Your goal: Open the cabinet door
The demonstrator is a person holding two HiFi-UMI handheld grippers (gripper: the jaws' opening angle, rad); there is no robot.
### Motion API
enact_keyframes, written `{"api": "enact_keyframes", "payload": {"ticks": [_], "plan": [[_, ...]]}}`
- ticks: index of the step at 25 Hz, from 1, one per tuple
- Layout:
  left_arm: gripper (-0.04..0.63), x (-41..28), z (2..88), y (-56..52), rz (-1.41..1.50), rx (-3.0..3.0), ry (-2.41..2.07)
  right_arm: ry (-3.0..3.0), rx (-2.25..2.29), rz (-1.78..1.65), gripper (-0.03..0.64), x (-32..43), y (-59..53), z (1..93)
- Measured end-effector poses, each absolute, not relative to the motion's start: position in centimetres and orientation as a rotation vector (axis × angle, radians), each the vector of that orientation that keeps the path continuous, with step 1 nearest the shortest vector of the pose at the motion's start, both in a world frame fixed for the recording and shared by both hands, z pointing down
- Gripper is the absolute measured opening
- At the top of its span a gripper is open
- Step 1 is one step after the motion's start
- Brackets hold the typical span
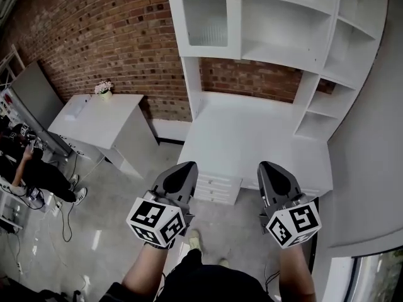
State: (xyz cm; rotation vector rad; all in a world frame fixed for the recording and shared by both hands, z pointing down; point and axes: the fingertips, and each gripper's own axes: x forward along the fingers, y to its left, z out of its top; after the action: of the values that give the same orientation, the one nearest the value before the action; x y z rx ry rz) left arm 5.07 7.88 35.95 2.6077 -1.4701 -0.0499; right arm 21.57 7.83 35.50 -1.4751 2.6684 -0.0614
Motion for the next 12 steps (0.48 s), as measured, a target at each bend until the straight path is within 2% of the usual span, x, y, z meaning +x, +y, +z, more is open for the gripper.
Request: {"api": "enact_keyframes", "payload": {"ticks": [12], "plan": [[0.006, 1.9, 36.6, -3.2, -0.081, 2.671, -1.341, 2.627, -1.605, -0.029, 0.003, 17.9, -1.4, 35.8]]}}
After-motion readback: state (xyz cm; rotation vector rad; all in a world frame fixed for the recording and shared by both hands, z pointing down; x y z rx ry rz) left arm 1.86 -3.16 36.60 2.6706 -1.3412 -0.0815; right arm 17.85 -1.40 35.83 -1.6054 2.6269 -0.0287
